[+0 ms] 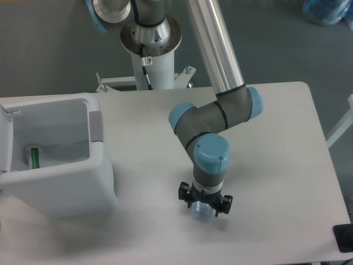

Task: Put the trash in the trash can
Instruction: 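Close the gripper around the water bottle and lift it, then carry the bottle over the bin and release it inside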

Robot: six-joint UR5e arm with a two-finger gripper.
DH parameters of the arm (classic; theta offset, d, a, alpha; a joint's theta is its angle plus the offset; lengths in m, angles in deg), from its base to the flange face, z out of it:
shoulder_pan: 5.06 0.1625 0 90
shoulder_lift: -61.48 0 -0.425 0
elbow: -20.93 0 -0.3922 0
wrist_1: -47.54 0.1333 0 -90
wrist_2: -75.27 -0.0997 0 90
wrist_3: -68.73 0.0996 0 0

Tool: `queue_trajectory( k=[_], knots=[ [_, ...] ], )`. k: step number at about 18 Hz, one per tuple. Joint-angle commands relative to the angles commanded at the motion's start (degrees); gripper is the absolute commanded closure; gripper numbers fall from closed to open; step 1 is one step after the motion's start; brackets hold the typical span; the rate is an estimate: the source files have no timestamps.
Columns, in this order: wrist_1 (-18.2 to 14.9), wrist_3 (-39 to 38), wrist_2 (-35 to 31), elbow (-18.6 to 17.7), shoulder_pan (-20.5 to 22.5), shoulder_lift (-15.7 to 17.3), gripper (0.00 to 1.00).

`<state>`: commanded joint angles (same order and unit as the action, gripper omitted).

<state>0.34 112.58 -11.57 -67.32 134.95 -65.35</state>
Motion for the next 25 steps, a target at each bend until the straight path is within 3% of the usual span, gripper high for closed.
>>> queue_trajectory(
  k=[5,16,19,22,25],
  knots=[
    [0.0,0.09,-0.35,-0.44,-0.09,0.09,0.33],
    [-0.09,0.61,-0.26,0.18,0.0,1.23,0.36],
    [-0.09,0.79,-0.09,0.7,0.0,3.68,0.36],
    [1.14,0.44,1.31,2.8,-0.09,8.25,0.36],
    [1.23,-0.26,10.41,4.74,0.52,13.08,0.36]
  ],
)
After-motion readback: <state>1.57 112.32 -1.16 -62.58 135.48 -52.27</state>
